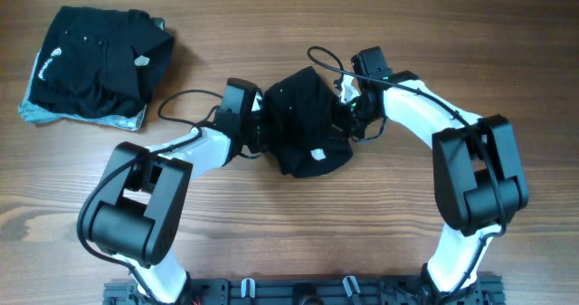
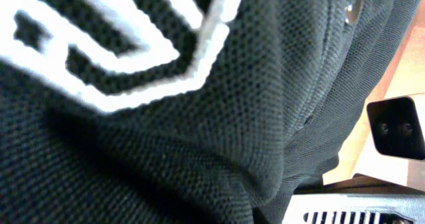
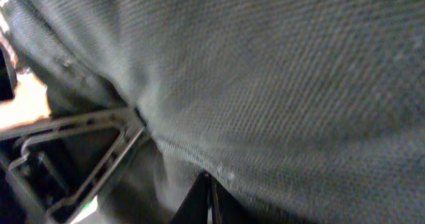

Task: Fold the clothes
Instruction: 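Carry the folded shirt with the left gripper onto the clothes stack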

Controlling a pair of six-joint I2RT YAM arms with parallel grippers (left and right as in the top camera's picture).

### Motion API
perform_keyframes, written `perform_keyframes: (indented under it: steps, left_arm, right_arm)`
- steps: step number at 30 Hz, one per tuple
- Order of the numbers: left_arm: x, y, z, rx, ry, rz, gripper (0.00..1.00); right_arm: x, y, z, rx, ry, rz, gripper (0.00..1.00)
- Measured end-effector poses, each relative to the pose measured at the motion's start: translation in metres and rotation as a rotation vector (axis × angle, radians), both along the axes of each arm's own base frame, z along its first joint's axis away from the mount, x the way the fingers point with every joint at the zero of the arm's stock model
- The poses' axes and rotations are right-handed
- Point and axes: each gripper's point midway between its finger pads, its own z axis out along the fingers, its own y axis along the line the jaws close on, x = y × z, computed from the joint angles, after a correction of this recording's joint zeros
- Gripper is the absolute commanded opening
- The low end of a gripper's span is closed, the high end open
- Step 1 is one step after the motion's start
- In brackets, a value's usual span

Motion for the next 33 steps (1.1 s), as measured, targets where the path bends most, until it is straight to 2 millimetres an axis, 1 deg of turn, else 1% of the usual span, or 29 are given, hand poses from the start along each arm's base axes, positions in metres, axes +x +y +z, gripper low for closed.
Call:
perform_keyframes:
  steps: [2, 3, 5, 7, 8, 9, 10, 12, 13, 14, 15, 16, 17, 18, 19, 20, 21, 22, 23, 24, 26, 27, 28, 29, 31, 33]
  left_arm:
    - [-0.001, 0.008, 0.000, -0.008, 0.014, -0.011, 0.04]
    - [0.000, 0.021, 0.002, -0.017, 0.032, -0.004, 0.04]
    - [0.005, 0.042, 0.009, -0.033, 0.039, 0.019, 0.04]
    - [0.021, 0.072, 0.032, -0.057, 0.000, 0.065, 0.04]
    - [0.033, 0.087, 0.048, -0.068, -0.041, 0.093, 0.04]
    - [0.045, 0.101, 0.067, -0.074, -0.102, 0.115, 0.04]
    - [0.056, 0.115, 0.085, -0.075, -0.158, 0.138, 0.04]
    - [0.079, 0.143, 0.123, -0.070, -0.283, 0.177, 0.04]
    - [0.092, 0.160, 0.143, -0.060, -0.353, 0.203, 0.04]
    - [0.102, 0.176, 0.156, -0.047, -0.402, 0.228, 0.04]
    - [0.115, 0.200, 0.175, -0.019, -0.479, 0.268, 0.04]
    - [0.121, 0.217, 0.184, 0.000, -0.517, 0.300, 0.04]
    - [0.127, 0.237, 0.196, 0.031, -0.566, 0.341, 0.04]
    - [0.130, 0.258, 0.202, 0.060, -0.592, 0.387, 0.04]
    - [0.131, 0.284, 0.204, 0.105, -0.604, 0.449, 0.04]
    - [0.129, 0.302, 0.202, 0.141, -0.604, 0.489, 0.06]
    - [0.127, 0.318, 0.199, 0.176, -0.600, 0.519, 0.22]
    - [0.126, 0.334, 0.194, 0.215, -0.598, 0.542, 0.76]
    - [0.125, 0.346, 0.186, 0.242, -0.588, 0.557, 1.00]
    - [0.124, 0.354, 0.178, 0.265, -0.574, 0.564, 1.00]
    - [0.123, 0.370, 0.150, 0.296, -0.510, 0.588, 1.00]
    - [0.120, 0.376, 0.135, 0.307, -0.469, 0.600, 1.00]
    - [0.116, 0.383, 0.122, 0.320, -0.428, 0.614, 1.00]
    - [0.111, 0.388, 0.113, 0.326, -0.393, 0.626, 1.00]
    - [0.101, 0.399, 0.111, 0.333, -0.361, 0.651, 1.00]
    - [0.083, 0.413, 0.110, 0.335, -0.305, 0.686, 1.00]
  right_arm:
    - [0.002, -0.004, 0.016, 0.021, -0.038, 0.010, 0.05]
    - [0.008, -0.010, 0.039, 0.041, -0.098, -0.001, 0.05]
    - [0.019, -0.022, 0.078, 0.070, -0.209, -0.028, 0.06]
    - [0.028, -0.037, 0.124, 0.095, -0.343, -0.061, 0.06]
    - [0.030, -0.040, 0.139, 0.103, -0.387, -0.070, 0.06]
    - [0.030, -0.042, 0.153, 0.110, -0.430, -0.071, 0.06]
    - [0.029, -0.042, 0.159, 0.117, -0.447, -0.070, 0.06]
    - [0.028, -0.041, 0.161, 0.120, -0.450, -0.067, 0.06]
    - [0.028, -0.041, 0.161, 0.120, -0.448, -0.067, 0.06]
    - [0.028, -0.041, 0.161, 0.120, -0.448, -0.067, 0.06]
    - [0.028, -0.041, 0.161, 0.120, -0.448, -0.067, 0.06]
    - [0.028, -0.041, 0.161, 0.120, -0.448, -0.067, 0.06]
    - [0.028, -0.041, 0.161, 0.119, -0.448, -0.067, 0.06]
    - [0.028, -0.041, 0.161, 0.119, -0.448, -0.067, 0.06]
    - [0.028, -0.041, 0.161, 0.119, -0.448, -0.067, 0.06]
    - [0.028, -0.041, 0.161, 0.119, -0.448, -0.067, 0.06]
    - [0.028, -0.041, 0.161, 0.119, -0.448, -0.067, 0.06]
    - [0.028, -0.041, 0.160, 0.119, -0.447, -0.067, 0.06]
    - [0.028, -0.041, 0.161, 0.119, -0.448, -0.067, 0.06]
    - [0.028, -0.041, 0.161, 0.119, -0.448, -0.067, 0.06]
    - [0.028, -0.041, 0.160, 0.119, -0.446, -0.067, 0.06]
    - [0.027, -0.041, 0.160, 0.118, -0.443, -0.067, 0.06]
    - [0.026, -0.041, 0.159, 0.116, -0.435, -0.067, 0.09]
    - [0.024, -0.042, 0.158, 0.114, -0.431, -0.064, 0.10]
    - [0.022, -0.042, 0.156, 0.106, -0.428, -0.050, 0.12]
    - [0.020, -0.044, 0.153, 0.093, -0.426, -0.041, 0.16]
